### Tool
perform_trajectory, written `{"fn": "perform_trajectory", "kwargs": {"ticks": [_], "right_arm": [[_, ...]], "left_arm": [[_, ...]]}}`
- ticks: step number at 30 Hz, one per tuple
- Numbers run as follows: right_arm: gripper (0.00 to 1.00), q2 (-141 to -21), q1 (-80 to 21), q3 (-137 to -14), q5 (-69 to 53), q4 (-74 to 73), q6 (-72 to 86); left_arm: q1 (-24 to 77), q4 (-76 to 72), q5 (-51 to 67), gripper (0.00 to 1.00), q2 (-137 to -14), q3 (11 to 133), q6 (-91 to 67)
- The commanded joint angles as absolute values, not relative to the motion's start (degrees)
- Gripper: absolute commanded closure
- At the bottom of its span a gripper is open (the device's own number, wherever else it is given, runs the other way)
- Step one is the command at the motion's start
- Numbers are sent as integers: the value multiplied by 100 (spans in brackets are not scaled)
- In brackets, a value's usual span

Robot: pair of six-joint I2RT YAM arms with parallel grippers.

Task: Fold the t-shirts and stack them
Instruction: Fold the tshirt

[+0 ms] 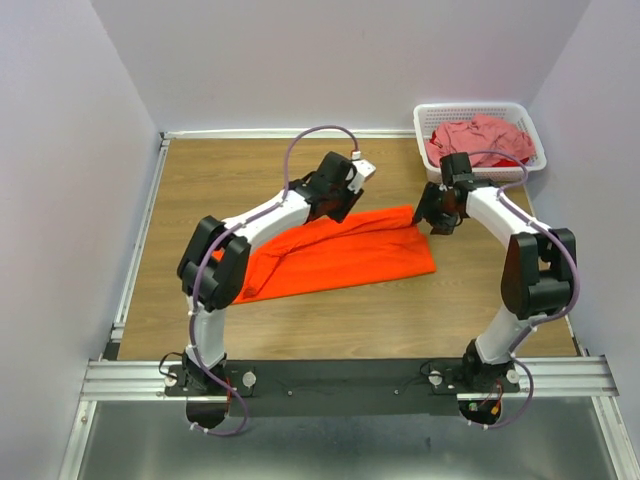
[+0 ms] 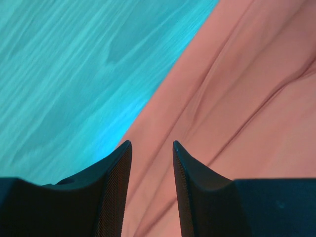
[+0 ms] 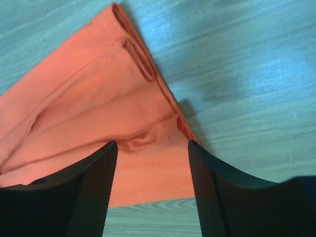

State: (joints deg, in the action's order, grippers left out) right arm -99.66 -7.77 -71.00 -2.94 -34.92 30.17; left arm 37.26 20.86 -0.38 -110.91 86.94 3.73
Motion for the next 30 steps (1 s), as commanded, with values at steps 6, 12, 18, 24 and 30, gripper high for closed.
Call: {"fn": "perform_trajectory", "kwargs": {"ticks": [6, 12, 18, 24, 30], "right_arm": [[32, -9334, -492, -6636, -404, -3138, 3217], [32, -9185, -448, -6504, -413, -3138, 3138], [32, -9167, -431, -6486, -431, -3146, 3094], [32, -9193, -431, -6495, -501, -3138, 3067], [32, -9176, -431, -6478, -545, -3138, 3024]], "left_arm": [[3929, 1608, 1537, 55, -12242, 9711, 809], [3964, 1617, 1819, 57, -12647, 9896, 809], [3964, 1652, 1916, 63, -12806, 9914, 800], [3964, 1679, 1784, 67, -12902, 9905, 791], [3964, 1661, 1521, 67, -12920, 9993, 791]]}}
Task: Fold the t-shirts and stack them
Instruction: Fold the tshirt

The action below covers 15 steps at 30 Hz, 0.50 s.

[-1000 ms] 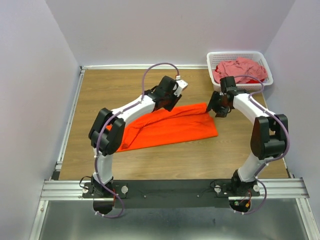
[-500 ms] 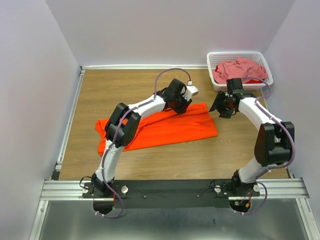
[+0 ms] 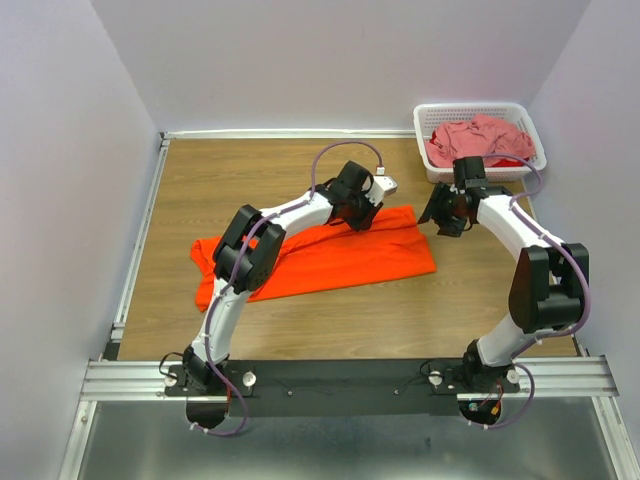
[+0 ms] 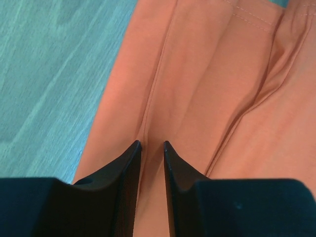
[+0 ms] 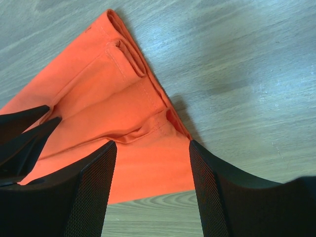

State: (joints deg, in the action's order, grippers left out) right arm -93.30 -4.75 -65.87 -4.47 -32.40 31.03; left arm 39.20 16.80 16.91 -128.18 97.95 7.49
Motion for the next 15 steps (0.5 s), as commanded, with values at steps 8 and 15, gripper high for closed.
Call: {"fn": "perform_trajectory", "kwargs": {"ticks": [8, 15], "right_arm": [[31, -9149, -431, -6495, -571, -3146, 2997], [31, -9185, -422, -6513, -633, -3138, 2997]], "left_arm": [[3964, 1626, 1204, 67, -12981, 10055, 773], [3964, 1652, 1406, 89, -12920, 10011, 800]]}}
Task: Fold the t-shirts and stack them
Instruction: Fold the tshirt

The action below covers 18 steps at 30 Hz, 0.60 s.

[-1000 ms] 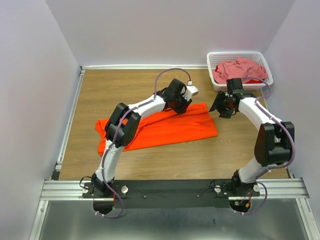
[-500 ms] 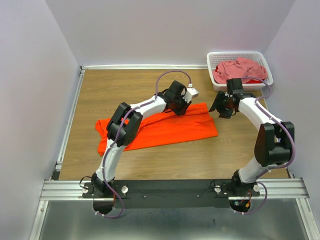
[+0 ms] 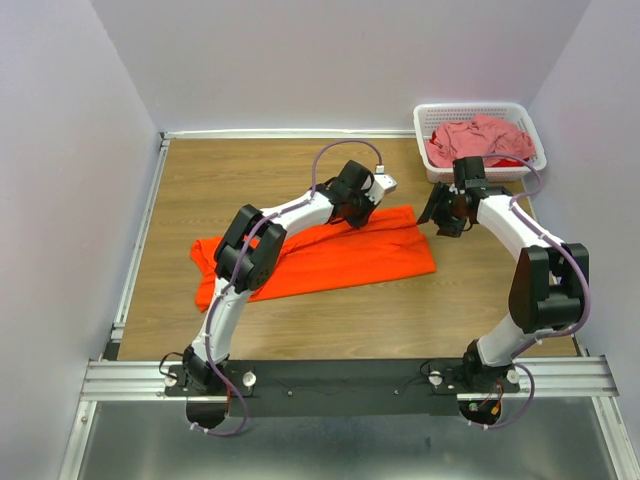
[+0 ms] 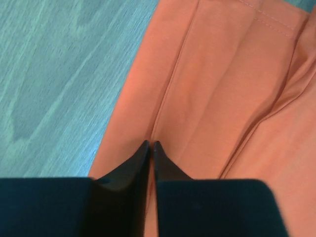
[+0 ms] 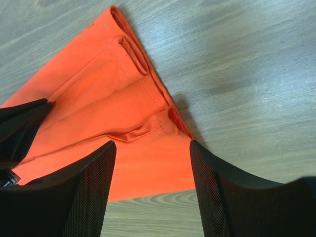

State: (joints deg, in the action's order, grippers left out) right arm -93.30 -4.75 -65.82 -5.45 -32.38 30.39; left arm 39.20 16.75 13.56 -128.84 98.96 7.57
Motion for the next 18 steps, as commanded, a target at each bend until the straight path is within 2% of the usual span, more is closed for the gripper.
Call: {"fn": "perform_trajectory", "kwargs": {"ticks": [1, 6, 11, 18], "right_arm": [[31, -9176, -439, -6513, -633, -3138, 2997], [31, -9193, -431, -6521, -624, -3138, 2979], [30, -9246, -439, -6521, -607, -3138, 2971], [12, -9281, -431, -6556, -369, -3146, 3076]], "left_arm": [[3964, 1661, 1432, 90, -12903, 9993, 817], [3964, 1644, 1599, 100, -12640, 9730, 861], [3981, 1643, 1758, 100, -12384, 9536, 897], [4087, 1687, 1960, 100, -12068, 9299, 879]]}}
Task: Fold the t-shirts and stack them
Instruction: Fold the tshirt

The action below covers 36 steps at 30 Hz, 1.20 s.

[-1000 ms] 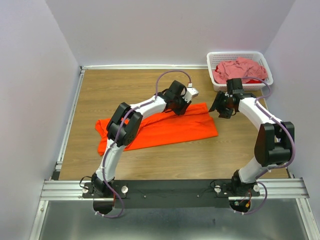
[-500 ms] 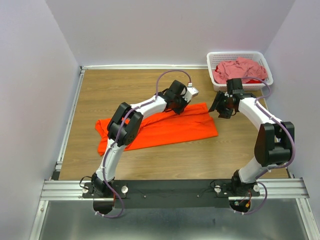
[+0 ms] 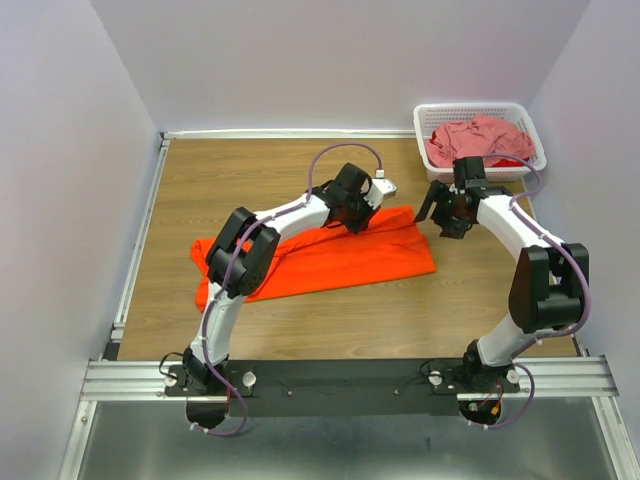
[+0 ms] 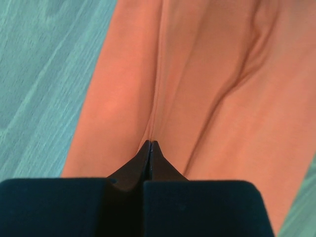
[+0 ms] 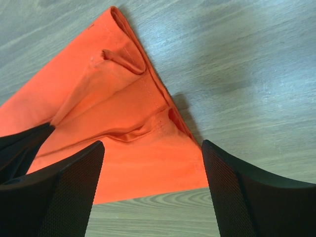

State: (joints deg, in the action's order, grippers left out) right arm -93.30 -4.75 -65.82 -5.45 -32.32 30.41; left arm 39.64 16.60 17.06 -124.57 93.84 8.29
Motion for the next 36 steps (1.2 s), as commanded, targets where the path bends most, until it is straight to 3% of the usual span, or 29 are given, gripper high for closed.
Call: {"fn": "perform_trajectory", "kwargs": {"ticks": [1, 14, 27, 32, 36], "right_arm": [[11, -9299, -431, -6574, -352, -3146, 3085], [8, -9544, -422, -6829, -70, -3129, 3059], [9, -10291, -439, -7225, -483, -3023, 2918], [16, -10380, -448, -7356, -588, -2988, 2620], [28, -10503, -492, -7514, -878, -2953, 2295]], "left_arm": [[4104, 1679, 1969, 100, -12059, 9281, 888], [4491, 1591, 2241, 98, -12015, 8842, 756], [4544, 1433, 1891, 78, -11804, 8613, 537], [4518, 1301, 1425, 70, -11523, 8693, 141], [4194, 1116, 951, 70, -10997, 8403, -551]]}}
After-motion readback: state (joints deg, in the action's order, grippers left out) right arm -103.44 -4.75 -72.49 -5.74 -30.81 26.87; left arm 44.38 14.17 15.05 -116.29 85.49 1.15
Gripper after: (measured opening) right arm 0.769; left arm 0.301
